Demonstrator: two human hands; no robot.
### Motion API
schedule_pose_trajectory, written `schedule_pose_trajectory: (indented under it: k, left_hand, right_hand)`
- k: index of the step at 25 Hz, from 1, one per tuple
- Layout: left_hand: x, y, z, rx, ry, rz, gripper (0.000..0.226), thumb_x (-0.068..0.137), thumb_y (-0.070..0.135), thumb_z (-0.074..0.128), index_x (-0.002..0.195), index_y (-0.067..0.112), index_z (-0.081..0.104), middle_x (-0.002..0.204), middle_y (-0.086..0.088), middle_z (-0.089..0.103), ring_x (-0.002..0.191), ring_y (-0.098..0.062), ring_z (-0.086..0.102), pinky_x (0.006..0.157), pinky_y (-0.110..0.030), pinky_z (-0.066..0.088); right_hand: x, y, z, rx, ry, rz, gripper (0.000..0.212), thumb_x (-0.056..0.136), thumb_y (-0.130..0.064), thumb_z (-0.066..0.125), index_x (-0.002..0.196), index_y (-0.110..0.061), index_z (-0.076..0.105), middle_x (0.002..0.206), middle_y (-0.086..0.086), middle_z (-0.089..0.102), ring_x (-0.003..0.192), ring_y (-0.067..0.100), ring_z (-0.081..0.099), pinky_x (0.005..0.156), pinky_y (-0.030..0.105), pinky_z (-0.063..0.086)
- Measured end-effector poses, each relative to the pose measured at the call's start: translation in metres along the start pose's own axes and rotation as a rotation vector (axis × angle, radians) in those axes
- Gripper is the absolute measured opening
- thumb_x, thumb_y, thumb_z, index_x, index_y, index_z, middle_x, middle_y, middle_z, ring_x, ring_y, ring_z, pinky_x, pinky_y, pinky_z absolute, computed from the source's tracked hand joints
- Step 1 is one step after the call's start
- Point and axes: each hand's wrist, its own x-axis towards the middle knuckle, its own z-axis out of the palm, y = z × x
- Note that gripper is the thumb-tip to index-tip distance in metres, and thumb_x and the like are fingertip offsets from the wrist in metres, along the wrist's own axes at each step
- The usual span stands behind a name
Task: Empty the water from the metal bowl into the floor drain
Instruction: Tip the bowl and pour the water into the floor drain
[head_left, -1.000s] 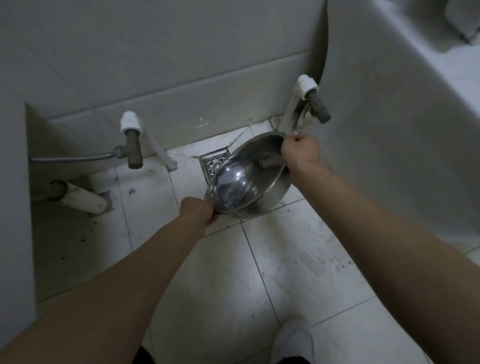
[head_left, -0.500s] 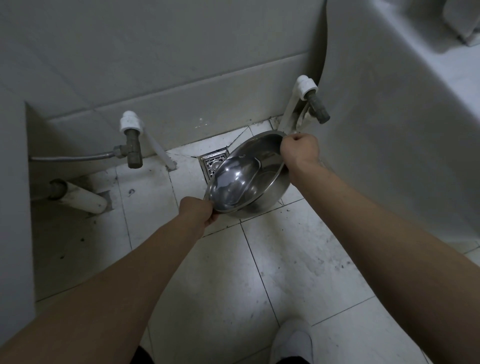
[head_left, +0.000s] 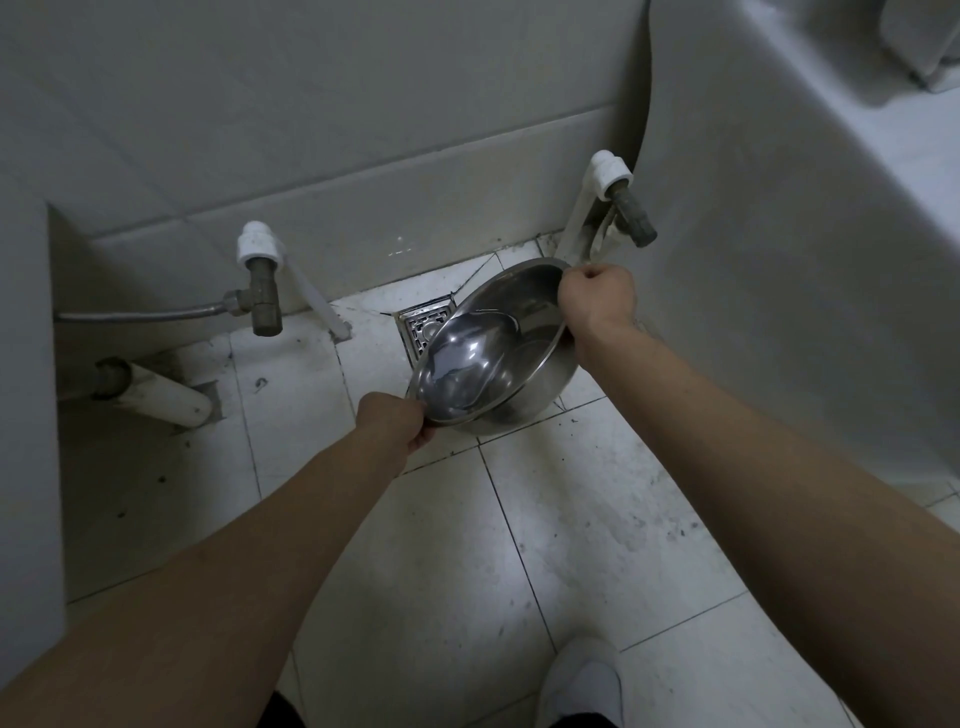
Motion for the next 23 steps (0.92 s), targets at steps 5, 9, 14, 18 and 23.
schedule_pose_trajectory:
  k: [5, 9, 14, 18, 23]
  left_hand:
    - [0.0005, -0.0004, 0.0002, 0.01, 0.007, 0.012, 0.014, 0.089, -0.007, 0.065, 0.078, -0.001, 0.059, 0.079, -0.017, 0.061, 0.062, -0.021, 0.061, 0.044, -0.024, 0.053]
    - [-0.0008, -0.0004, 0.0006, 0.001, 0.0, 0.004, 0.015, 0.09, -0.008, 0.064, 0.078, 0.0, 0.058, 0.079, -0.017, 0.06, 0.062, -0.022, 0.061, 0.045, -0.025, 0.055]
    - [-0.0012, -0.0005, 0.0005, -0.024, -0.009, 0.003, 0.014, 0.09, -0.009, 0.064, 0.08, -0.001, 0.058, 0.077, -0.017, 0.059, 0.061, -0.022, 0.06, 0.052, -0.027, 0.056]
    - [-0.0022, -0.0013, 0.0005, -0.012, -0.011, 0.01, 0.007, 0.091, -0.008, 0.062, 0.088, -0.003, 0.06, 0.08, -0.017, 0.06, 0.062, -0.022, 0.06, 0.053, -0.027, 0.056]
    - [-0.0023, -0.0002, 0.0001, -0.002, -0.006, 0.003, 0.012, 0.092, -0.007, 0.062, 0.082, -0.001, 0.059, 0.08, -0.018, 0.06, 0.061, -0.022, 0.06, 0.052, -0.027, 0.054]
  right_hand:
    - [-0.0014, -0.0004, -0.0002, -0.007, 0.0, -0.006, 0.024, 0.097, -0.013, 0.049, 0.088, -0.007, 0.071, 0.073, 0.003, 0.057, 0.066, 0.017, 0.055, 0.063, 0.034, 0.052]
    - [-0.0017, -0.0012, -0.0013, 0.007, -0.007, -0.008, 0.022, 0.098, -0.015, 0.049, 0.092, -0.011, 0.069, 0.078, 0.002, 0.058, 0.068, 0.016, 0.056, 0.061, 0.03, 0.048]
    - [-0.002, -0.003, -0.0019, 0.018, 0.003, -0.003, 0.022, 0.096, -0.013, 0.047, 0.084, -0.012, 0.065, 0.073, 0.002, 0.055, 0.067, 0.018, 0.054, 0.06, 0.03, 0.047]
    - [-0.0029, -0.0041, -0.0022, 0.016, 0.001, 0.002, 0.023, 0.097, -0.013, 0.048, 0.082, -0.012, 0.065, 0.073, 0.003, 0.057, 0.067, 0.018, 0.056, 0.064, 0.034, 0.054]
    - [-0.0033, -0.0043, -0.0016, 0.039, 0.004, -0.013, 0.023, 0.096, -0.013, 0.049, 0.081, -0.013, 0.067, 0.075, 0.003, 0.059, 0.066, 0.016, 0.055, 0.057, 0.027, 0.047]
